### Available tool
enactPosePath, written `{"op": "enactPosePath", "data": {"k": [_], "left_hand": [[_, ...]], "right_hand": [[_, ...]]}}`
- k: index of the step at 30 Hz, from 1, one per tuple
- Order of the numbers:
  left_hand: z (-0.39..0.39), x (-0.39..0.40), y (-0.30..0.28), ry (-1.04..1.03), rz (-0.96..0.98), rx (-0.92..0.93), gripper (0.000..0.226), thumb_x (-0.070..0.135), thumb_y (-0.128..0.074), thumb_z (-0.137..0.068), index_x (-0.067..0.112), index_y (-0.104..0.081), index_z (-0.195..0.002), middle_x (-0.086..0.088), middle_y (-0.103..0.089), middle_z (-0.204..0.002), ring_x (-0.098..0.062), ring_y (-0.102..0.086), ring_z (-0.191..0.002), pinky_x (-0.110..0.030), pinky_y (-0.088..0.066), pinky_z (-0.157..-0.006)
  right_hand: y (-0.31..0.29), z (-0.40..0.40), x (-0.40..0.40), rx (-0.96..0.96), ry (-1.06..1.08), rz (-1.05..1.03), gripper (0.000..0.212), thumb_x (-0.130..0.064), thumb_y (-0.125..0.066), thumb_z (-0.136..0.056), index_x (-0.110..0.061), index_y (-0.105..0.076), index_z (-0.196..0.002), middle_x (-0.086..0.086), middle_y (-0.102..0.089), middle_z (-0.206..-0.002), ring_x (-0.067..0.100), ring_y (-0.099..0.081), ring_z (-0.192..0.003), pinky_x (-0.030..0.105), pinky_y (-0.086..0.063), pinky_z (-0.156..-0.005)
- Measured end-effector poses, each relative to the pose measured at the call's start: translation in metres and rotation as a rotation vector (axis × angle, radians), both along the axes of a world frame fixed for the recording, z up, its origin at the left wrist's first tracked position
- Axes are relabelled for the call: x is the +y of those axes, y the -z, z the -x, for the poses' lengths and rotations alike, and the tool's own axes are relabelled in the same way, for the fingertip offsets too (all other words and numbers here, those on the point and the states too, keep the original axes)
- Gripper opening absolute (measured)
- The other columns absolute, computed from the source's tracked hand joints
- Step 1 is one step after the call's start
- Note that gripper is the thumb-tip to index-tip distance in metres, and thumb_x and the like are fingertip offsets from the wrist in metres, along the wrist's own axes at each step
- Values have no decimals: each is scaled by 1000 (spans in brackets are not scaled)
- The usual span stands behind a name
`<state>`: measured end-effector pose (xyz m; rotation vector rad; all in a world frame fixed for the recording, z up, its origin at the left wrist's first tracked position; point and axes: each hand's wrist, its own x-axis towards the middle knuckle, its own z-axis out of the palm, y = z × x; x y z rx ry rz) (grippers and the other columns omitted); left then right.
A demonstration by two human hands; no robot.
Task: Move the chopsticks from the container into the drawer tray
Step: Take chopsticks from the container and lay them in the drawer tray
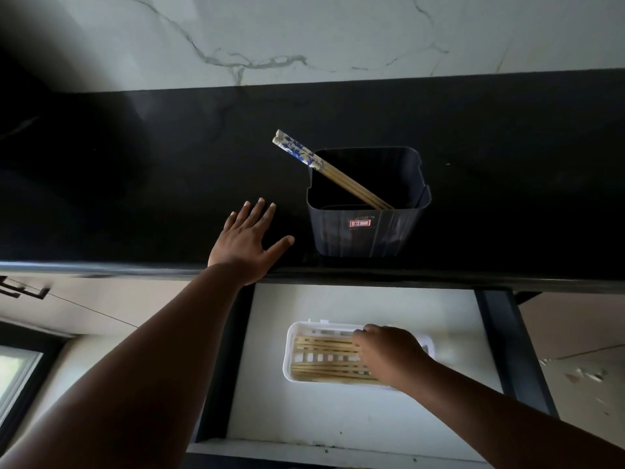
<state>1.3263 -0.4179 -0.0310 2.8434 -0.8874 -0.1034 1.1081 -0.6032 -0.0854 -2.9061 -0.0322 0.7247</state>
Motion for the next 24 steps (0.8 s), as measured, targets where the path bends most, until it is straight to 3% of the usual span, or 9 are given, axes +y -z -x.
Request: {"op": "enactPosePath", "data": {"k": [2, 4, 7, 9, 12, 16, 19, 24], "left_hand": [[0, 1, 0, 1, 1, 3, 87, 79, -17, -83, 31, -7, -154, 6, 1, -162, -13, 8, -148, -33, 5, -120], [1, 1, -1, 0, 8, 8, 90, 81, -12, -79, 31, -7, -154, 6, 1, -162, -12, 8, -148, -33, 5, -120], [2, 1, -1, -10, 22, 4, 94, 84, -9, -76, 31, -9, -154, 6, 0, -162, -12, 7, -148, -33, 4, -120], [2, 0, -1, -16, 38, 2, 102, 90, -3, -70, 32, -11, -154, 6, -2, -162, -12, 6, -148, -34, 2, -121], [2, 0, 0, -24, 50, -2, 103, 90, 0, -69, 32, -14, -153, 7, -5, -162, -12, 3, -148, -34, 0, -121], [3, -1, -2, -35, 70, -5, 94, 83, -12, -75, 31, -17, -153, 7, -8, -162, -10, 1, -149, -32, 1, -121], [3, 0, -2, -34, 93, -6, 100, 87, -4, -71, 32, -17, -153, 9, -7, -161, -7, 4, -147, -30, 2, -120], [2, 0, -2, -42, 116, -7, 97, 84, -3, -71, 33, -17, -153, 11, -6, -161, -2, 9, -143, -26, 7, -118]], "right_hand": [[-24, 0, 0, -43, 56, -122, 13, -19, -48, -90, -12, -59, -92, 3, -63, -92, 27, -60, -83, 28, -40, -63], [-64, -6, 1, -92, 67, -254, 16, -28, -51, -88, -23, -65, -93, -4, -68, -94, 18, -62, -87, 25, -42, -68], [-139, -22, 1, -189, 101, -450, 12, -36, -62, -84, -29, -69, -89, -9, -70, -83, 4, -62, -74, 24, -49, -69], [-183, -35, -2, -309, 158, -604, 7, -32, -69, -83, -26, -72, -84, -9, -66, -68, -1, -57, -60, 18, -47, -62], [-221, -62, -13, -536, 256, -711, 5, -26, -72, -81, -22, -72, -78, -10, -63, -59, 0, -57, -54, 26, -51, -64], [-223, -107, -28, -704, 328, -374, 10, -36, -67, -80, -27, -68, -83, -12, -67, -73, 9, -64, -72, 37, -53, -80], [-211, -127, -24, -632, 277, -109, 21, -38, -66, -82, -21, -64, -95, 0, -67, -97, 25, -64, -92, 32, -50, -75], [-202, -142, -13, -558, 280, 48, 15, -27, -62, -90, -15, -58, -99, 6, -65, -96, 28, -64, -86, 32, -39, -59]]}}
